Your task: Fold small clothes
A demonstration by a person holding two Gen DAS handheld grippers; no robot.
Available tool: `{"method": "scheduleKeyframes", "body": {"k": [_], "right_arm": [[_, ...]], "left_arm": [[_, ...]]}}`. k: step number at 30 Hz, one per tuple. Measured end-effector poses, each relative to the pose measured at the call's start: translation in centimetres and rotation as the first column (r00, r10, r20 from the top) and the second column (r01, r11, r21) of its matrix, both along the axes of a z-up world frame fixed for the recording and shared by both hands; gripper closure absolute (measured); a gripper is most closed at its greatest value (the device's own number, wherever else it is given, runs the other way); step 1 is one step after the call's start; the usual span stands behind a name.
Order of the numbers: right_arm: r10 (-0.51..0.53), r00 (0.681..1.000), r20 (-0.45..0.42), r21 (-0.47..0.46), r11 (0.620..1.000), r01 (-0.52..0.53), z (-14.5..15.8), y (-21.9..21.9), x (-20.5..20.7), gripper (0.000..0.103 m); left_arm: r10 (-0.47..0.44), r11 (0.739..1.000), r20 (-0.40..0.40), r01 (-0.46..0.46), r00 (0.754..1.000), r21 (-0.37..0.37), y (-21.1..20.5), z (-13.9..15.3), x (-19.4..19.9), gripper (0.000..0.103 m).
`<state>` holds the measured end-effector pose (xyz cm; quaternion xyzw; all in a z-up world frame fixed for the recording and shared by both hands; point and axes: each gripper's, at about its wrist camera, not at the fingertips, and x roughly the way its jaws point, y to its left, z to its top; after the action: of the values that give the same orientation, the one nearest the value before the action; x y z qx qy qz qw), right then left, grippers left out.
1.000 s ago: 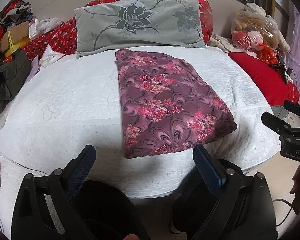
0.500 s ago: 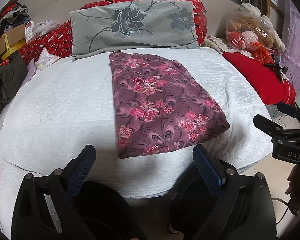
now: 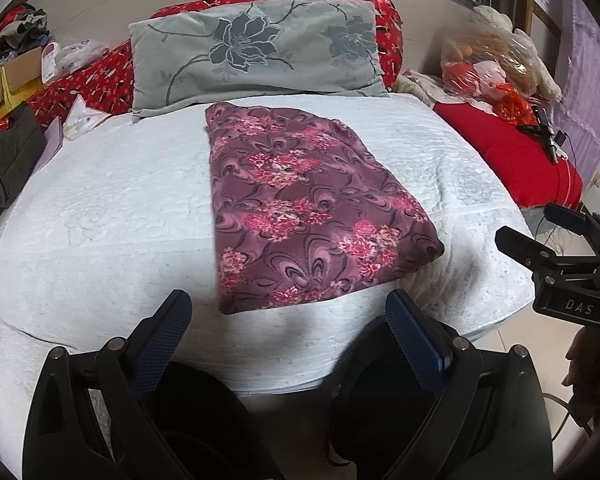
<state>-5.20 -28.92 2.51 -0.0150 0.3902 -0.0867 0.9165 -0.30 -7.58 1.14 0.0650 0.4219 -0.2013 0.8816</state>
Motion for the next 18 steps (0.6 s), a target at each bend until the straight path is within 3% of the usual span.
{"method": "scheduleKeyframes", "body": {"k": [18], "right_arm": [[-0.007, 1.0, 0.0, 0.004, 1.0, 0.007, -0.04, -0.25, -0.16, 0.0]], "left_arm": [[-0.02, 1.0, -0.018, 0.019, 1.0, -0.014, -0.67, -0.11, -0.33, 0.004]]}}
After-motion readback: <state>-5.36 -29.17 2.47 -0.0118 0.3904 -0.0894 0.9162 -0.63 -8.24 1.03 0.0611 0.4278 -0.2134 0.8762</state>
